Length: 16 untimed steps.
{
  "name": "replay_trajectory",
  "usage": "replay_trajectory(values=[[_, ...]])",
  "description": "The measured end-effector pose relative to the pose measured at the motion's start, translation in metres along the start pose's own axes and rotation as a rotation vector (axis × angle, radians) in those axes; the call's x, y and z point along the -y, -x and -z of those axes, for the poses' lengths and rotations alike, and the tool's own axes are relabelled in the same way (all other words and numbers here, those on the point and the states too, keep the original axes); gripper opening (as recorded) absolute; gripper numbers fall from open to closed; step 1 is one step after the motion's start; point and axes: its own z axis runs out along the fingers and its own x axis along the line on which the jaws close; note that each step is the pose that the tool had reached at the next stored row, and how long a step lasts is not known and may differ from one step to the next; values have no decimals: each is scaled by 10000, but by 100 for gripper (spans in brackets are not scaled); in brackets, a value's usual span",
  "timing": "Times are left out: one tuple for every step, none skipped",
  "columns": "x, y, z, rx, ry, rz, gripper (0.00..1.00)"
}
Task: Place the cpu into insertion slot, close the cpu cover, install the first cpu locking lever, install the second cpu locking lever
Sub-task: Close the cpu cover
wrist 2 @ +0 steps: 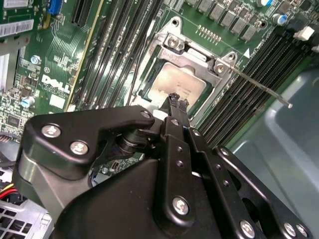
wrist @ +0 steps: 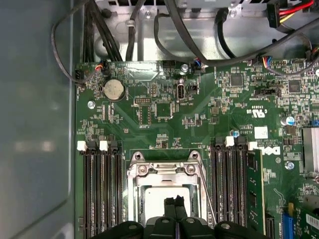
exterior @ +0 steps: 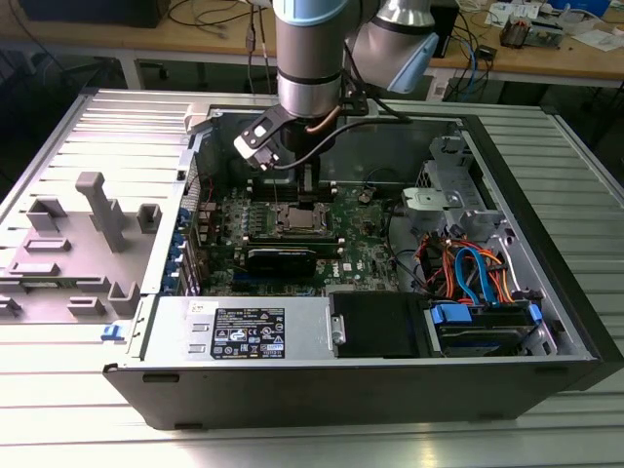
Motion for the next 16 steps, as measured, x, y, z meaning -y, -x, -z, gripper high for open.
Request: replay_trajectory(values=[[4,1,-3,0,0,1,11],[6,3,-5,0,1,2,11],[9,3,-5,2,-1,2,11],[10,4,-5,2,0,2,11],[11,4,-6,0,0,2,11],[11,4,-5,0,0,2,11],[11,4,-5,0,0,2,11],[11,4,-5,0,0,2,11],[11,4,-5,0,0,2,11],[11,4,-5,0,0,3,11],[11,4,-5,1,0,3,11],[11,4,-5,0,0,3,11],[11,4,-5,0,0,3,11],[11,4,-5,1,-1,3,11],[12,5,-6,0,0,3,11],[13,8,-6,-1,1,2,11]])
